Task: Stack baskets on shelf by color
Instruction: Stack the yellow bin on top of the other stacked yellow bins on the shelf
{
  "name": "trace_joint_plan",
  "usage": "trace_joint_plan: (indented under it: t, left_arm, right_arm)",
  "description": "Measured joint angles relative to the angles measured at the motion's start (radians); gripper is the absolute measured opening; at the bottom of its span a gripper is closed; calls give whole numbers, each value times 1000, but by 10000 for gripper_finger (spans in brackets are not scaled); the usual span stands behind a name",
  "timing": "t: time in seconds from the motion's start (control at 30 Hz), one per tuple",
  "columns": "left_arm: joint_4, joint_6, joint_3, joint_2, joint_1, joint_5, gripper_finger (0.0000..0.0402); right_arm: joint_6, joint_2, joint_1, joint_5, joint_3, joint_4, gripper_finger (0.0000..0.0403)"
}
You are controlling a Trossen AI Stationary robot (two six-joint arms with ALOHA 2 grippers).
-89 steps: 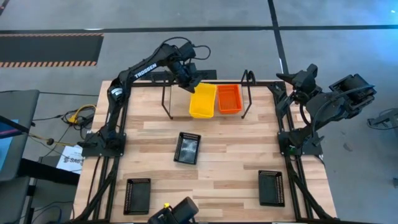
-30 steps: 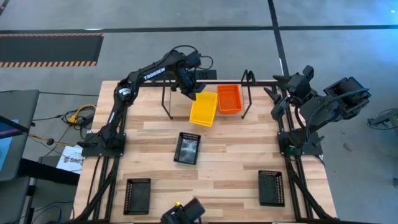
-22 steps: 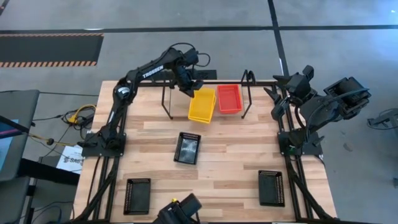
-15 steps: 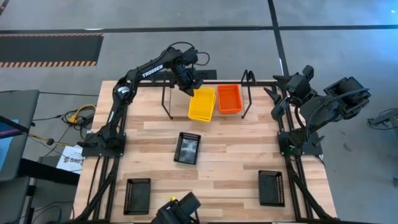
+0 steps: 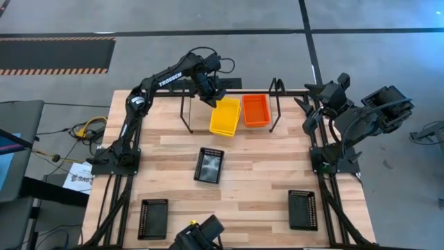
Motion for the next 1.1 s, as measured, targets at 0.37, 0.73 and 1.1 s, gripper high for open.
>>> trace_joint_plan:
  t: [0.37, 0.73, 1.1]
  left_arm:
    - [-3, 81, 29, -1, 0, 19, 55]
    - [-47, 85, 200, -10, 9, 61, 84]
    - [-96, 117, 199, -182, -18, 52, 84]
  right_arm:
    - [0, 0, 0, 0, 0, 0, 255]
    - [0, 0, 0, 0, 0, 0, 255]
    - [2, 0, -8, -35, 0, 0, 255]
